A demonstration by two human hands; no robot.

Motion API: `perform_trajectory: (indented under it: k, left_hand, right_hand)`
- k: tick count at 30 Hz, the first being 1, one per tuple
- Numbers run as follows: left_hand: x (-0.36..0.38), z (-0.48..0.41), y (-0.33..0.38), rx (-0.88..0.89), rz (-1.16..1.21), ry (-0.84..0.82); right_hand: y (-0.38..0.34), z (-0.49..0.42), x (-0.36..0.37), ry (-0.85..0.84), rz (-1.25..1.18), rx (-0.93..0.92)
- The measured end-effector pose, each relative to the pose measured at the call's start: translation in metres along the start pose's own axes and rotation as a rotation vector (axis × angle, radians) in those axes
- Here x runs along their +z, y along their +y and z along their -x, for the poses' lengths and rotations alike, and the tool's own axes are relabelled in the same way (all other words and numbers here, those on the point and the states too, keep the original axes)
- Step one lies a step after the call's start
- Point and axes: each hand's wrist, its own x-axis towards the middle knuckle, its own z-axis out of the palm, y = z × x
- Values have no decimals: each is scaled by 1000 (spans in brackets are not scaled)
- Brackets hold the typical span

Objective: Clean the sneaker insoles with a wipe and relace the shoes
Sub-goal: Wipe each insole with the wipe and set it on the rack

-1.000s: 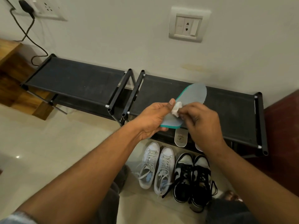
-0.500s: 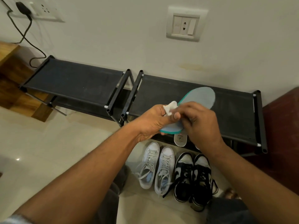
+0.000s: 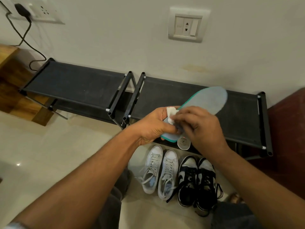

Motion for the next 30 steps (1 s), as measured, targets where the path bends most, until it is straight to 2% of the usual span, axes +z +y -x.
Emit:
perform_trajectory:
  k: [3, 4, 7, 8, 11, 12, 15, 16, 19, 20, 23, 24, 27, 28, 30]
  left_hand:
    - [-2, -1, 2, -37, -59, 24]
    - [-3, -1, 2, -42, -59, 21]
    - [-1, 3, 1, -50, -40, 7]
    - [-1, 3, 0, -53, -50, 8]
    - [-4, 0, 2, -55, -73, 6]
    - [-4, 1, 4, -47, -71, 0]
    - [-5, 5, 2, -36, -44, 0]
    - [-5, 4, 1, -39, -53, 2]
    - [-5, 1, 3, -54, -69, 1]
    - [-5, 2, 5, -51, -68, -3]
    - [-4, 5, 4, -40, -61, 2]
    - [-4, 4, 3, -41, -71, 3]
    - [-2, 3, 4, -51, -77, -15]
    - [-3, 4, 5, -48, -72, -17]
    - [-3, 7, 7, -51, -55, 7]
  right_hand:
    - [17, -7, -7, 123, 7, 223]
    - [14, -6, -6, 121, 5, 224]
    - [-2, 3, 1, 9, -1, 24]
    - [2, 3, 0, 13, -1, 26]
    - [18, -5, -8, 145, 12, 234]
    - [15, -5, -8, 156, 9, 234]
    - [-1, 4, 1, 58, 11, 43]
    - [3, 4, 1, 63, 10, 53]
    - [17, -5, -9, 184, -4, 291]
    - [14, -5, -8, 187, -8, 292]
    - [-4, 2, -1, 71, -18, 106]
    - [1, 2, -1, 70, -10, 103]
    - [18, -5, -9, 185, -11, 295]
    - [16, -5, -9, 187, -14, 287]
    - [3, 0, -5, 106, -7, 157]
